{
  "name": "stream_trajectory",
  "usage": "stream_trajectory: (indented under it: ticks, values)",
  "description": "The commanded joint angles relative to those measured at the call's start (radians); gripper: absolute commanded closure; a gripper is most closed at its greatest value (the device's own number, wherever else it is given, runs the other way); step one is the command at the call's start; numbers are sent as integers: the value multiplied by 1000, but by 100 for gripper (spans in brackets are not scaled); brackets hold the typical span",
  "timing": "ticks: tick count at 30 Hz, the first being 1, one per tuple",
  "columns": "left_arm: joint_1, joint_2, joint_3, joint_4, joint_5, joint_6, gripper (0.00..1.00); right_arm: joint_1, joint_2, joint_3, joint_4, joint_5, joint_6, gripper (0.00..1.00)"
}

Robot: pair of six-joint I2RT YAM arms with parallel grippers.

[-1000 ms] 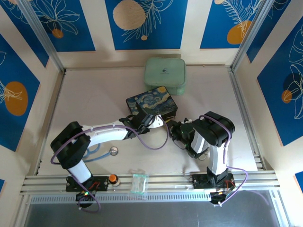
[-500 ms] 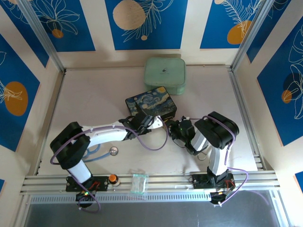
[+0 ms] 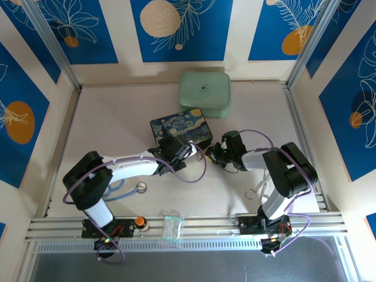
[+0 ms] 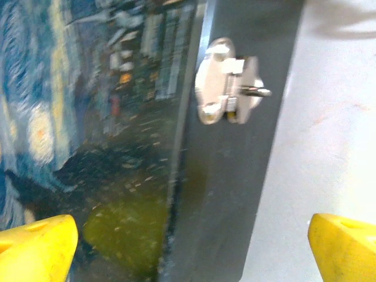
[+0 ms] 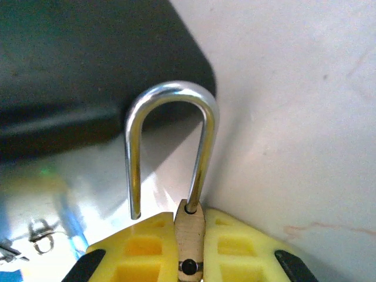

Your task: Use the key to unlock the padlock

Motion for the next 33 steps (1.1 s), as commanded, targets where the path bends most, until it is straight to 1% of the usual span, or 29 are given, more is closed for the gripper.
stream_trajectory:
  ticks: [1,3,5,7,9,13,15,17,20,22,24,25,28,31,33]
  values:
    - [-11,-34,-2,13,-100,-133,1,-45,11,29,-484,4,-222,100]
    - [-12,-63,17,-17,-104,-212,1,-57,14,93,-613,0,-302,100]
    - [-12,-103,35,-54,-68,-297,1,-64,29,152,-734,18,-372,100]
    - [-13,-143,35,-66,-25,-356,1,-70,46,186,-782,0,-423,100]
    - [-15,-172,27,-75,-11,-402,1,-71,76,227,-836,-14,-457,100]
    - [-15,-194,-2,-118,-74,-520,1,-63,125,301,-935,-16,-501,100]
    - [-15,-227,-35,-113,-77,-600,1,-67,136,338,-981,-19,-520,100]
    - [-15,-281,-85,-71,-34,-670,1,-66,162,390,-1039,-8,-537,99]
    - [-15,-325,-131,-38,9,-734,1,-52,192,448,-1103,20,-550,98]
    - [-15,-306,-134,-60,-12,-770,1,-59,195,466,-1125,20,-552,99]
    - [-17,-289,-150,-83,-77,-865,1,-64,190,492,-1155,30,-557,99]
    - [-21,-287,-179,-42,-83,-900,1,-63,190,511,-1172,51,-558,99]
    - [-28,-287,-242,56,-53,-979,1,-55,228,576,-1269,133,-577,98]
    - [-33,-230,-235,68,-88,-1021,1,-72,236,576,-1285,157,-598,98]
    - [-34,-200,-222,59,-122,-1048,1,-88,226,574,-1293,199,-605,97]
